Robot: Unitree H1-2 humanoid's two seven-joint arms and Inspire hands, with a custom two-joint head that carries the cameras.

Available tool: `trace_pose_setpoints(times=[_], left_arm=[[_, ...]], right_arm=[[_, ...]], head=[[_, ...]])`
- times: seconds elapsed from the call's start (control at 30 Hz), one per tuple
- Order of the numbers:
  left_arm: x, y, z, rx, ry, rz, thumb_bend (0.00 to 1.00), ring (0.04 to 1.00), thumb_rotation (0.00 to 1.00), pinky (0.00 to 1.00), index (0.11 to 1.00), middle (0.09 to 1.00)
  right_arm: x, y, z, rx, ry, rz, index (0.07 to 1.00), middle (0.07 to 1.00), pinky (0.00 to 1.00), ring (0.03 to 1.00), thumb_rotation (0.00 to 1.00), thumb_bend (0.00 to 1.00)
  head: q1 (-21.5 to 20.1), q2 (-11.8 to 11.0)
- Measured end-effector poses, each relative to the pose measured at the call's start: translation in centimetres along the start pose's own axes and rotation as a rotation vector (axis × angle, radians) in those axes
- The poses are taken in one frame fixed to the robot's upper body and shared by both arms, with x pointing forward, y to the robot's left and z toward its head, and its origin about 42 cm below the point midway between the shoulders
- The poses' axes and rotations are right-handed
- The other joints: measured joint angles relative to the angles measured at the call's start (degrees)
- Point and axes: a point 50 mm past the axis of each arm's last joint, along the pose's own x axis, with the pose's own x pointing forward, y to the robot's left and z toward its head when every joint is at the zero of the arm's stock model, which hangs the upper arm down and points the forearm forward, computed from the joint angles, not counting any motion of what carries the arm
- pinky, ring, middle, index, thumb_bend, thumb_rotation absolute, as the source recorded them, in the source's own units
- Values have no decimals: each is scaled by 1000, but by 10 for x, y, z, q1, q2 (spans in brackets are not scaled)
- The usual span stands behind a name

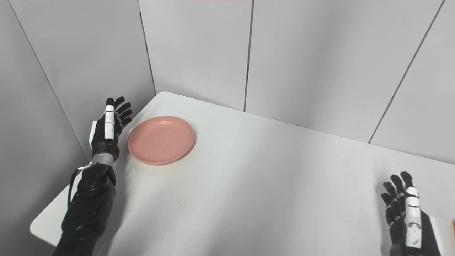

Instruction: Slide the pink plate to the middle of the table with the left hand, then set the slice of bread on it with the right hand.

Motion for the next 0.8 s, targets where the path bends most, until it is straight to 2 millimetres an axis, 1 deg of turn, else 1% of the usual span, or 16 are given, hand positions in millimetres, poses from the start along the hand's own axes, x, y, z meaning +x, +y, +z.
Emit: trace_pose_setpoints(times=[0.1,0.23,0.47,0.8], left_arm=[[0,0,0,0,1,0,795,837,999,867,807,820],[0,0,-1,-2,6,1,771,841,1000,878,815,824],[0,0,-6,3,36,-7,764,839,998,875,820,821],[0,-7,-8,-6,73,-65,743,859,998,876,810,826]], right_arm=[[0,0,0,0,0,0,992,971,993,965,914,542],[0,0,0,0,0,0,991,971,997,970,908,540],[0,-1,0,3,-2,-3,982,965,989,967,893,540],[0,-1,1,3,-2,-5,988,976,998,973,903,550]], head=[[-1,0],[-1,0],[-2,0],[-4,1]])
